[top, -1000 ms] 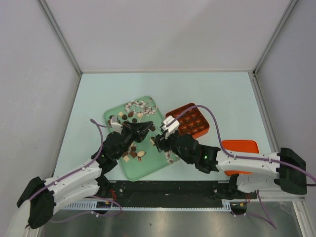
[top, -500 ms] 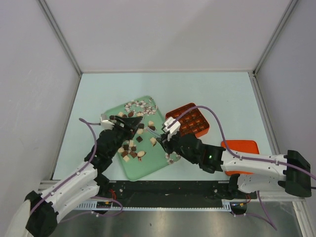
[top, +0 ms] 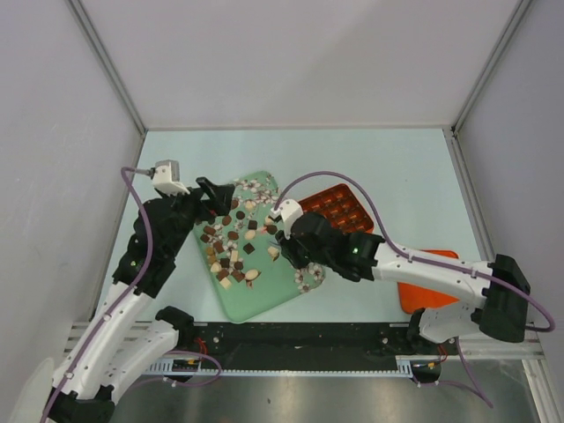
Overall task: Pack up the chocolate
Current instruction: Pick up the fake chocolate from the plate.
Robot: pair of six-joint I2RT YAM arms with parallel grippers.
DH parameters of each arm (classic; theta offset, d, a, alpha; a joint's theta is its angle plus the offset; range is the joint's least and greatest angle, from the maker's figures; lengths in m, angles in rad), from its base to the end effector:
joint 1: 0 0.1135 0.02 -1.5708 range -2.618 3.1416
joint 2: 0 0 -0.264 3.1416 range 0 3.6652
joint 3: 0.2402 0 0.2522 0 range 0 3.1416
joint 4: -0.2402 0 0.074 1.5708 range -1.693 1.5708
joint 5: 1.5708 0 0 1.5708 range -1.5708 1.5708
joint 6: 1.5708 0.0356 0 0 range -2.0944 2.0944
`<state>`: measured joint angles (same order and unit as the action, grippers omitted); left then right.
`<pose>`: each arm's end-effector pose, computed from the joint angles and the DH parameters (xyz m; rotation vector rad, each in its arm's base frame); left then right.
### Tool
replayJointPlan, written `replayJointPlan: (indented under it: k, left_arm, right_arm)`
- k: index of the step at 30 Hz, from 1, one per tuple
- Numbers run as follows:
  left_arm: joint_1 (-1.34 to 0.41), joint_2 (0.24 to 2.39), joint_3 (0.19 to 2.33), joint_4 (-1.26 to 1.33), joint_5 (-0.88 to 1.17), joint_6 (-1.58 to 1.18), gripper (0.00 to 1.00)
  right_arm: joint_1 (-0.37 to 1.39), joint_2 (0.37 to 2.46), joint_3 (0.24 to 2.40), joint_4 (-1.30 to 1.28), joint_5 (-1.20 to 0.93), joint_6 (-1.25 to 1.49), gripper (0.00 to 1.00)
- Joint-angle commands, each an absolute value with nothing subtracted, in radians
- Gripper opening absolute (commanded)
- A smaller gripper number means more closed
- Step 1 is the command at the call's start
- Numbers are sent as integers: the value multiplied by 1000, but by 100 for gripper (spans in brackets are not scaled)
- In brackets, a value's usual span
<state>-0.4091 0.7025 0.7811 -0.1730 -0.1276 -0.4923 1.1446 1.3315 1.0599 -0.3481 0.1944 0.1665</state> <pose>0.1549 -0.0622 0.3528 -0.1688 1.6883 -0.5739 0.1295 0.2687 0.2988 -0.9463 2.0159 0.5263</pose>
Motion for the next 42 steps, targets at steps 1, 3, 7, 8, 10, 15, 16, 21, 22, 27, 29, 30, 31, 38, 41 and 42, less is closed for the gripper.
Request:
replayJointPlan:
  k: [1, 3, 7, 8, 10, 15, 16, 21, 22, 27, 29, 30, 31, 38, 41, 42]
  left_arm:
    - [-403, 647, 801, -324, -182, -198, 98]
    - [-402, 606, 753, -311, -240, -187, 98]
    - [-403, 561, 675, -284, -327, -206, 98]
    - [-402, 563, 681, -299, -339, -199, 98]
    - [-402, 568, 686, -319, -383, -195, 98]
    - [-402, 549, 666, -321, -422, -170, 98]
    - [-402, 549, 666, -321, -423, -170, 98]
    - [-402, 535, 663, -318, -428, -166, 98]
    - [-402, 535, 663, -319, -431, -166, 98]
    - [-402, 532, 661, -318, -428, -166, 98]
    - [-402, 535, 660, -318, -416, -166, 98]
    - [-403, 538, 660, -316, -411, -166, 98]
    - [-402, 543, 660, -318, -408, -164, 98]
    - [-403, 548, 661, -321, -402, -164, 98]
    - [-402, 549, 661, -321, -400, -164, 98]
    - [-402, 549, 661, -321, -402, -164, 98]
  right_arm:
    - [1118, 1426, 1169, -523, 120, 212, 27]
    - [1112, 1480, 1195, -543, 132, 213, 27]
    - [1082, 1548, 1273, -592, 132, 221, 27]
    - [1074, 1561, 1287, -604, 127, 221, 27]
    - [1059, 1604, 1313, -637, 127, 215, 28]
    - [1051, 1678, 1376, -664, 118, 183, 29]
    - [1045, 1683, 1379, -664, 120, 181, 29]
    - [1026, 1704, 1402, -667, 110, 172, 30]
    - [1026, 1715, 1405, -667, 109, 169, 31]
    - [1023, 1752, 1431, -673, 101, 156, 34]
    - [1025, 1770, 1443, -675, 95, 153, 35]
    - [1025, 1775, 1447, -675, 98, 150, 36]
    - [1025, 1779, 1456, -675, 98, 150, 37]
    - [1023, 1812, 1480, -681, 77, 140, 39]
    - [1023, 1821, 1483, -683, 71, 138, 40]
    - [1022, 1824, 1483, -684, 71, 138, 40]
